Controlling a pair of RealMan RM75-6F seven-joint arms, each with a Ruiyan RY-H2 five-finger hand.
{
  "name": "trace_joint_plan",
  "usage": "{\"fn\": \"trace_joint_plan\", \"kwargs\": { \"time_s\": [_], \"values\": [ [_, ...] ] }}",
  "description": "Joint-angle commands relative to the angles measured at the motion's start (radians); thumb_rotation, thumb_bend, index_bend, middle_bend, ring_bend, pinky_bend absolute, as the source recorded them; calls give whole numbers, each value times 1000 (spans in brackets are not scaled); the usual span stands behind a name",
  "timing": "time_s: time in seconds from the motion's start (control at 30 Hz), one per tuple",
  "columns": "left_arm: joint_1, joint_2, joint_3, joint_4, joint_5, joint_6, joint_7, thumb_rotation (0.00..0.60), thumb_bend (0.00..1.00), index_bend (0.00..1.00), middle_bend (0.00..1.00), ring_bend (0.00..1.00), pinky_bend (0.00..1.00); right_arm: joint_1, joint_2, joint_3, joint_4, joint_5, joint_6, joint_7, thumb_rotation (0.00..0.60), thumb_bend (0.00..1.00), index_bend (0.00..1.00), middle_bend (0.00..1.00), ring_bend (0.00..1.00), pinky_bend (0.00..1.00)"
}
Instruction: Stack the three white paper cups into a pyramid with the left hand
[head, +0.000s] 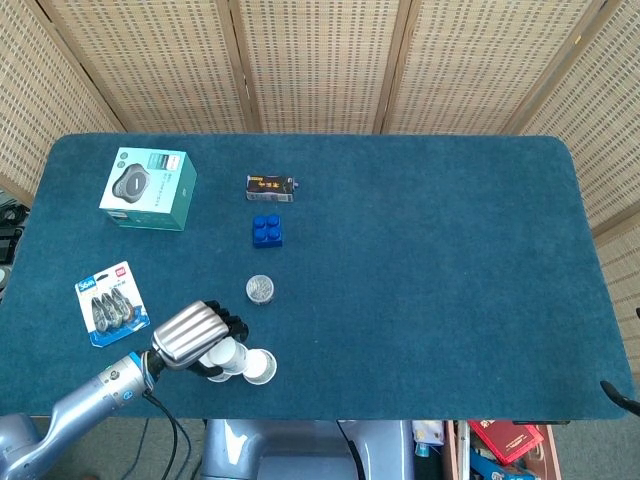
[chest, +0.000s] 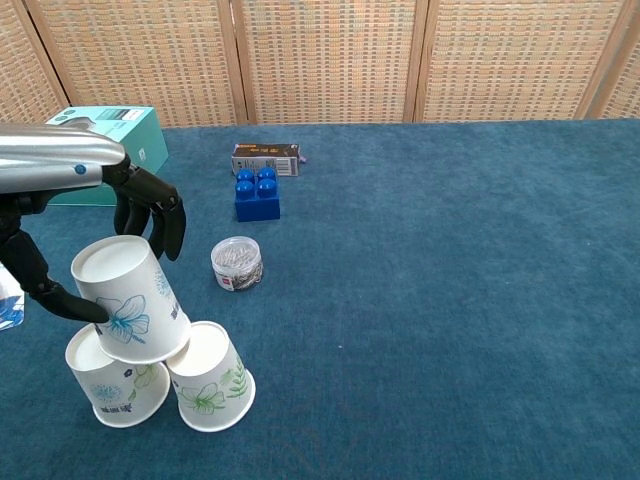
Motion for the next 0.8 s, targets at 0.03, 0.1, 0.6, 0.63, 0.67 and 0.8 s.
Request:
{"fn": "trace_joint_plan", "kwargs": {
  "time_s": [0.03, 0.1, 0.6, 0.63, 0.67, 0.8],
  "values": [
    [2, -2, 2, 1, 3, 4, 0, 600, 191, 414, 482, 462, 415, -1, 0, 0, 0, 0, 1, 1, 600, 0, 0, 0, 0, 0],
    [5, -6, 5, 5, 10, 11, 1, 600, 191, 414, 482, 463, 415, 0, 0, 0, 0, 1, 0, 2, 600, 0, 0, 0, 0, 0],
    [-8, -9, 27, 7, 27, -16, -10, 600, 190, 316, 189, 195, 316, 0, 1, 0, 1, 0, -1, 2, 600, 0, 0, 0, 0, 0],
    [-9, -7, 30, 6, 31, -18, -18, 600, 189, 247, 115, 135, 283, 0, 0, -1, 1, 0, -2, 1, 600, 0, 0, 0, 0, 0],
    [-9, -6, 31, 6, 35, -16, -24, 600, 189, 202, 72, 102, 262, 0, 0, -1, 1, 0, -2, 1, 600, 0, 0, 0, 0, 0],
    [-6, -4, 37, 11, 67, 3, -65, 600, 187, 17, 0, 0, 187, 1, 0, -2, 0, -1, -4, -3, 600, 0, 0, 0, 0, 0]
  ]
}}
